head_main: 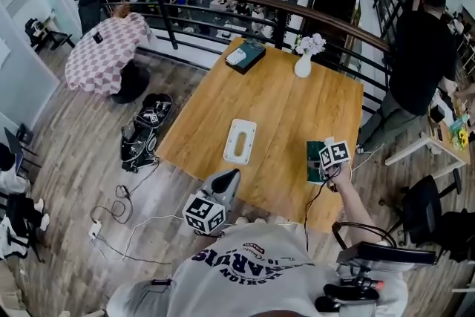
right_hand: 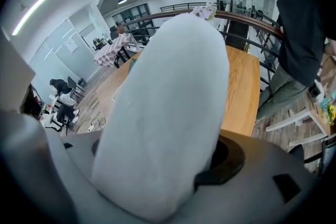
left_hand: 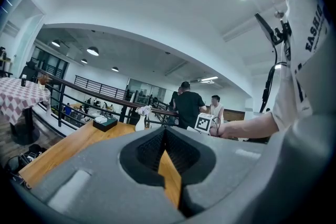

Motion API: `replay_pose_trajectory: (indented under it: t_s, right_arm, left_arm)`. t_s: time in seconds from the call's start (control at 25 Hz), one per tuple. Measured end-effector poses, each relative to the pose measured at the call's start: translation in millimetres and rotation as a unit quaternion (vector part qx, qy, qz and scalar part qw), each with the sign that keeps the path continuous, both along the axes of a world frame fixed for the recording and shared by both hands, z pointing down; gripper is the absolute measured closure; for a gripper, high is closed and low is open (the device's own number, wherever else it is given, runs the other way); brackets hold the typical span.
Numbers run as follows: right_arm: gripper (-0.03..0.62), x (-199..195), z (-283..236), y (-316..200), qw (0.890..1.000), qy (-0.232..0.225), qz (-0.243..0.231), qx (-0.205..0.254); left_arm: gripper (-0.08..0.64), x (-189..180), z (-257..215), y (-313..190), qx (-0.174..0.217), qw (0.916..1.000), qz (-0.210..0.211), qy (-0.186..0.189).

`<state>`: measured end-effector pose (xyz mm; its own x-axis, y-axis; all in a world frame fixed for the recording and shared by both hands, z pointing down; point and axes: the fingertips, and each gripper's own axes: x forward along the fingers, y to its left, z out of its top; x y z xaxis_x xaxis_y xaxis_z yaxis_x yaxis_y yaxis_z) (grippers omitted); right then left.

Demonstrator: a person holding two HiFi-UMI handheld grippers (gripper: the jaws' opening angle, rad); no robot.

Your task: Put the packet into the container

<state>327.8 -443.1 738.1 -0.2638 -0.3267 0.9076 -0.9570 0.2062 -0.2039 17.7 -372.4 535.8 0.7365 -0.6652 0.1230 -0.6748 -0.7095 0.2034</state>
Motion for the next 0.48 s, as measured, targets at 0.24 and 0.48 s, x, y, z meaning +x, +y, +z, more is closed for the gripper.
replay_pose_trajectory:
  t_s: [0.24,0.48]
  right_arm:
    - [0.222,-7,-3,-5,1.0,-0.012,0.0,0.004]
    - [0.222,-13,-5,-7,1.0,-0.015,0.002,0.001]
  left_arm:
    - [0.56,4,-1,-1,0.0,1.0,0.006,-0.001]
    - [0.56,1,-3,3,-0.003,1.0,0.0,-0.001]
